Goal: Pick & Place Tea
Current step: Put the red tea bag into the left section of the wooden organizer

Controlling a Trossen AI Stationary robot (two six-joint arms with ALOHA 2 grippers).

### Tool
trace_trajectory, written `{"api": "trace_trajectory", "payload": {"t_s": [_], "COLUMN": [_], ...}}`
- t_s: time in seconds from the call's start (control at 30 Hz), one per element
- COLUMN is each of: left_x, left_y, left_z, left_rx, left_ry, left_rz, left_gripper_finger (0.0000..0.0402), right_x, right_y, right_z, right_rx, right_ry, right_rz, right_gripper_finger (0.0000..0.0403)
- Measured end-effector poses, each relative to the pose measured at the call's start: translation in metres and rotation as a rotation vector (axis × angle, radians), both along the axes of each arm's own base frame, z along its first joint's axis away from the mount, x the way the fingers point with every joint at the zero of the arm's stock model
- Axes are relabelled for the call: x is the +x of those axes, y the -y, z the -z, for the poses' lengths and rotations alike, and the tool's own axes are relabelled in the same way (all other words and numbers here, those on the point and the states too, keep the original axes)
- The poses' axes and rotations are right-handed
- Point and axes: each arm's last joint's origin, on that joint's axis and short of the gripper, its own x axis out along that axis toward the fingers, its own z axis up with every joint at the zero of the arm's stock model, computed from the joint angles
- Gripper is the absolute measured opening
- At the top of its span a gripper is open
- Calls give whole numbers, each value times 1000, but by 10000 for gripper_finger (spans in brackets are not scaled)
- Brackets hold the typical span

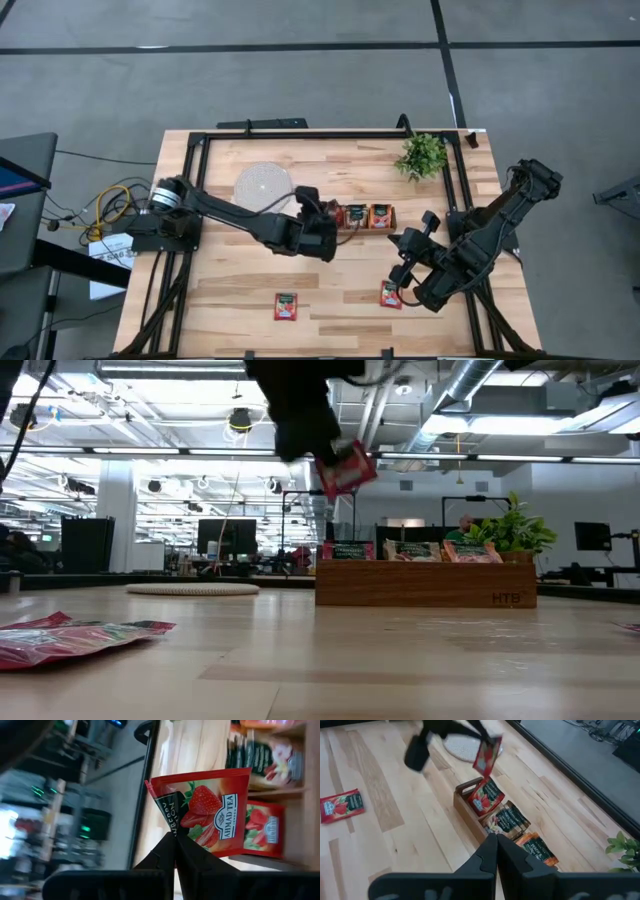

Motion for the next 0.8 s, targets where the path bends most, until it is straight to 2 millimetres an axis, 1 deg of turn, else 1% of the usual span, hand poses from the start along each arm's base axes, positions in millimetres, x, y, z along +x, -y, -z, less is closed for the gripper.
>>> {"api": "trace_trajectory", "payload": {"t_s": [0.17,0.27,0.4,0.6,0.67,0.8], "left_x": [15,19,23,26,27,28], "left_y": [3,4,5,5,3,-7], "left_z": [32,44,51,55,55,55], "left_rx": [127,175,168,85,61,48], "left_ry": [-136,-178,-187,-180,-169,-160], "left_rz": [35,38,56,95,92,60], "left_gripper_finger": [0,0,0,0,0,0], "right_x": [0,0,0,0,0,0], "right_y": [0,0,0,0,0,0], "right_z": [0,0,0,0,0,0], "right_rx": [2,4,4,4,4,5], "right_ry": [1,4,4,3,3,4], "right_rz": [1,0,1,0,0,0], "right_gripper_finger": [0,0,0,0,0,0]}}
